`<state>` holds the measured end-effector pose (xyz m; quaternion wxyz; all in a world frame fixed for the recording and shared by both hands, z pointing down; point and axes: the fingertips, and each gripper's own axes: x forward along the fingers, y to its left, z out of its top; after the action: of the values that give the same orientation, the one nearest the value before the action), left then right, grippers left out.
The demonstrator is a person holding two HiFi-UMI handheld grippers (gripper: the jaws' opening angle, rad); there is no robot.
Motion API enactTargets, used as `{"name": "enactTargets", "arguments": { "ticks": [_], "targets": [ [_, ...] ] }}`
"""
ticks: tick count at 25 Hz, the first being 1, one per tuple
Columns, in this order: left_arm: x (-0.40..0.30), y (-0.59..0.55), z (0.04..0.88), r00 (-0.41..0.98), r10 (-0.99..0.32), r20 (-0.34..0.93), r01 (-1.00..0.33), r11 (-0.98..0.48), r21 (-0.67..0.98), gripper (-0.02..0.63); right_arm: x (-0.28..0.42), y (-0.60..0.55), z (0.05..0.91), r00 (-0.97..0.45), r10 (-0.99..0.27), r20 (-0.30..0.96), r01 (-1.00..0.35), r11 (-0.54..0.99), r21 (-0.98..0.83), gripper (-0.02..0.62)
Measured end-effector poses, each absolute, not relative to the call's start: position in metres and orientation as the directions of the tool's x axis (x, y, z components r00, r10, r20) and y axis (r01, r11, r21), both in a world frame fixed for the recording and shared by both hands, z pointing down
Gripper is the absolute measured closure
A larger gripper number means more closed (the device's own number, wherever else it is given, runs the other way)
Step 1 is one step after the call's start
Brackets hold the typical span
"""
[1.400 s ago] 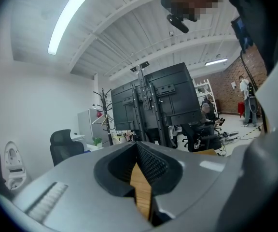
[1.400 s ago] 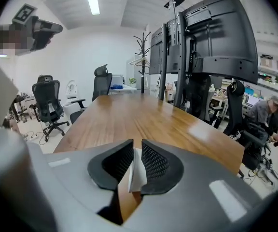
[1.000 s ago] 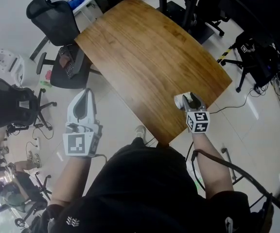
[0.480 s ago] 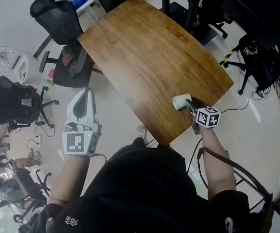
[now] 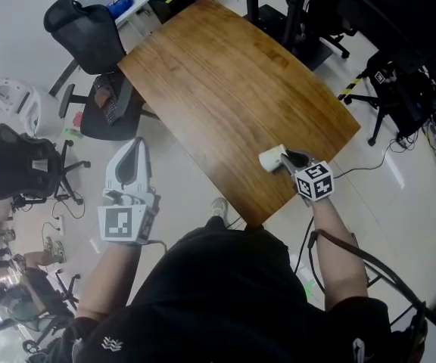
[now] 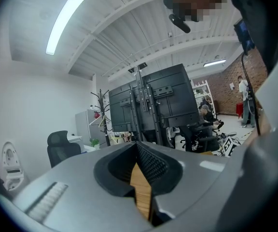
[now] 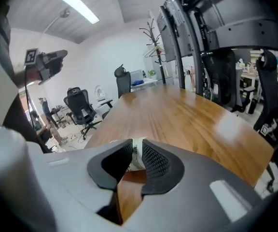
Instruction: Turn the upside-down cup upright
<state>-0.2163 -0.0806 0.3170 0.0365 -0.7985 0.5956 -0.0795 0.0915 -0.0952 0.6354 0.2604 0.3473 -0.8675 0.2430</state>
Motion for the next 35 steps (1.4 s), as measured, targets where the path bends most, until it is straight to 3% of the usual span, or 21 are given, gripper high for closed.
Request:
{"name": "enactTargets", "arguments": {
  "ticks": [7,17,26,29,35],
  "targets": [
    [-0.210,-0.079,0.321,0.286,-0.955,0.081,-0.945,-0.295,-0.139,0.606,0.077,-0.088,0.621,-0.586,-0.465,0.664,-0.663,0.746,-0.062,0.576],
    [-0.212,-0.081,0.324,0.285,-0.955,0.077,-0.948,-0.293,-0.127,0.606,0.074,-0.074,0.640,-0.457,-0.415,0.787,-0.614,0.787,0.058,0.580],
    [-0.207,-0.082,0.324,0.294,-0.953,0.076,-0.946,-0.301,-0.119,0.606,0.067,-0.080,0.639,-0.447,-0.477,0.757,-0.661,0.746,0.080,0.574],
    [-0.201,-0.080,0.328,0.302,-0.950,0.079,-0.943,-0.310,-0.122,0.606,0.068,-0.077,0.636,-0.460,-0.487,0.743,-0.660,0.747,0.081,0.539],
    [-0.195,-0.083,0.331,0.310,-0.948,0.076,-0.941,-0.317,-0.116,0.606,0.078,-0.091,0.603,-0.461,-0.597,0.657,-0.734,0.672,0.095,0.522]
  ]
}}
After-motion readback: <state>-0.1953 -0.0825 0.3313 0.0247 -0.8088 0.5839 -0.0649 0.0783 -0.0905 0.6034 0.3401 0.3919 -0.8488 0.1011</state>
